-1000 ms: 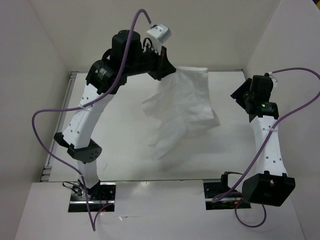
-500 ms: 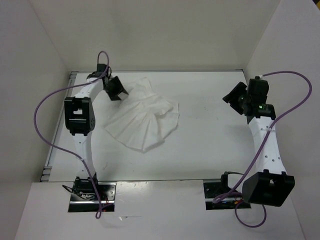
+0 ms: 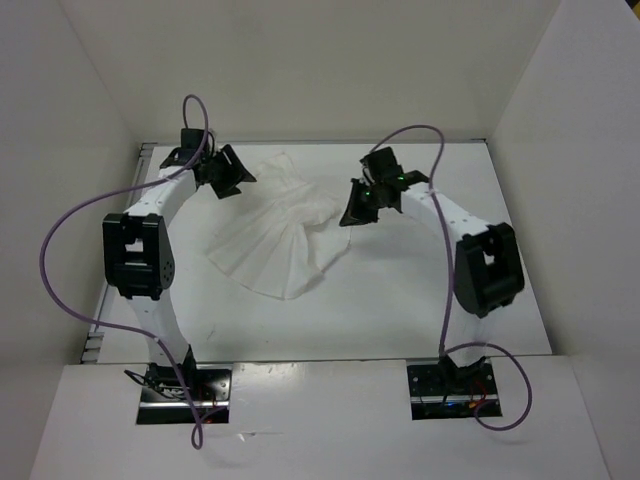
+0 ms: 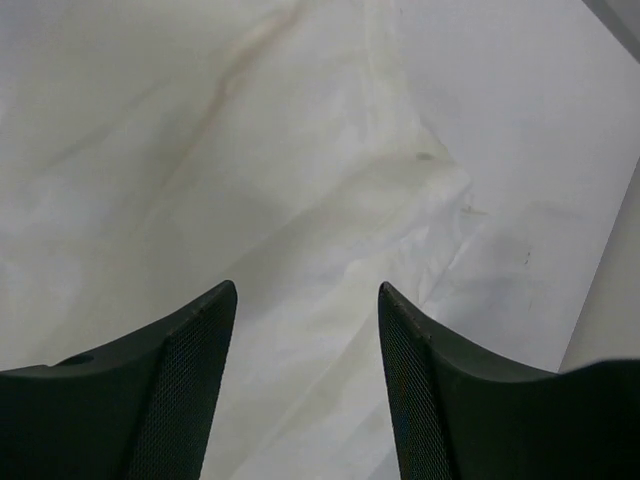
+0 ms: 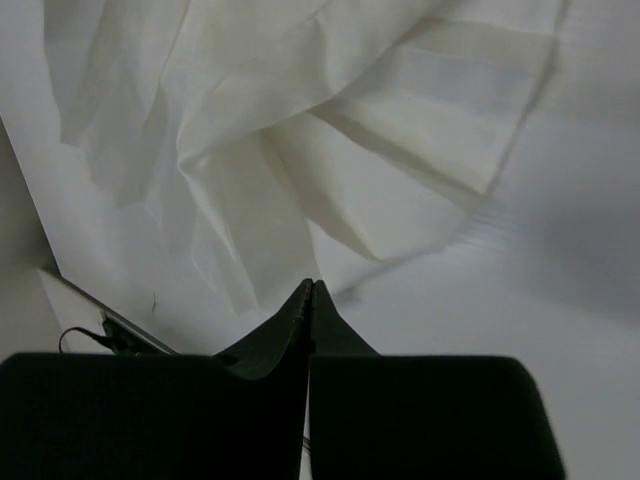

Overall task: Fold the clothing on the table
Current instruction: Move the skirt to the center of the board, then flatten the skirt out

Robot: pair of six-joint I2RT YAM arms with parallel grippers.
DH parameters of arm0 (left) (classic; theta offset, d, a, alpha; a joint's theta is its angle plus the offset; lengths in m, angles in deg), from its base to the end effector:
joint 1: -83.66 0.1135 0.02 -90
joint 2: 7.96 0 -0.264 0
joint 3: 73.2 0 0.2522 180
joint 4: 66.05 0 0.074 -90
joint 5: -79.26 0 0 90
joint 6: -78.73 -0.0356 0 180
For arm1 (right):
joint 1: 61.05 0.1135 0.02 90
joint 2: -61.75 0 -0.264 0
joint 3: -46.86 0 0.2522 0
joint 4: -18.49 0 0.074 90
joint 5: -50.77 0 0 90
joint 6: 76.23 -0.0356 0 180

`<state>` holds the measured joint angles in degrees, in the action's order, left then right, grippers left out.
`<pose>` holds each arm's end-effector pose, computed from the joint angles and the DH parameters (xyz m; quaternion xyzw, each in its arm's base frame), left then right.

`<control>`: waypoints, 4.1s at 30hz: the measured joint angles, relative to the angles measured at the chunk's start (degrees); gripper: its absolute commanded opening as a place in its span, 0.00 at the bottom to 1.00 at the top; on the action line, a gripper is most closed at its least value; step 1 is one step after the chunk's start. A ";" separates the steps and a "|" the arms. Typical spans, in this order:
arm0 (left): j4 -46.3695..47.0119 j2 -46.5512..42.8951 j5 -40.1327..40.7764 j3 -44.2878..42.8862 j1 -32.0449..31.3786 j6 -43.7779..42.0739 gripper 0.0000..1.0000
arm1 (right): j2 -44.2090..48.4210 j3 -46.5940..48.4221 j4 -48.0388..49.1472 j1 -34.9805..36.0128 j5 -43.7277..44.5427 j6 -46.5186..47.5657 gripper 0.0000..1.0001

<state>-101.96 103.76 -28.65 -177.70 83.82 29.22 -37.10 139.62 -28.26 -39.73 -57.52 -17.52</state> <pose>0.4467 -0.0097 0.2533 -0.2568 0.8714 -0.2695 0.3195 0.3467 0.1473 0.2617 0.0309 0.9367 0.2745 0.2152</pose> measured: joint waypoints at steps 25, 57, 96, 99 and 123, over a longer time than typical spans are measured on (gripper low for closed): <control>-1.38 -8.17 -0.48 25.57 -15.82 -3.17 0.60 | -21.77 4.33 -1.31 -3.50 -3.08 0.35 0.00; -2.16 10.82 13.42 -14.67 -10.29 -23.96 0.59 | -22.53 28.24 -8.02 -14.60 -0.35 5.62 0.43; -13.20 40.30 -1.27 -49.81 -10.03 -29.68 0.00 | -21.42 24.52 -9.64 -15.45 -1.29 7.08 0.47; -12.02 33.59 -1.25 -39.15 -10.84 -29.55 0.00 | -25.68 25.88 -8.37 -15.89 -2.21 6.71 0.44; -6.78 26.80 -0.17 -25.68 -11.45 -29.31 0.00 | -31.50 23.98 -3.23 -17.73 -6.64 5.38 0.39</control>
<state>-108.74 130.55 -28.82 -203.38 72.37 -0.09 -68.60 163.60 -31.49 -57.45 -64.16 -12.14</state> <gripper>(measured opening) 0.020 0.385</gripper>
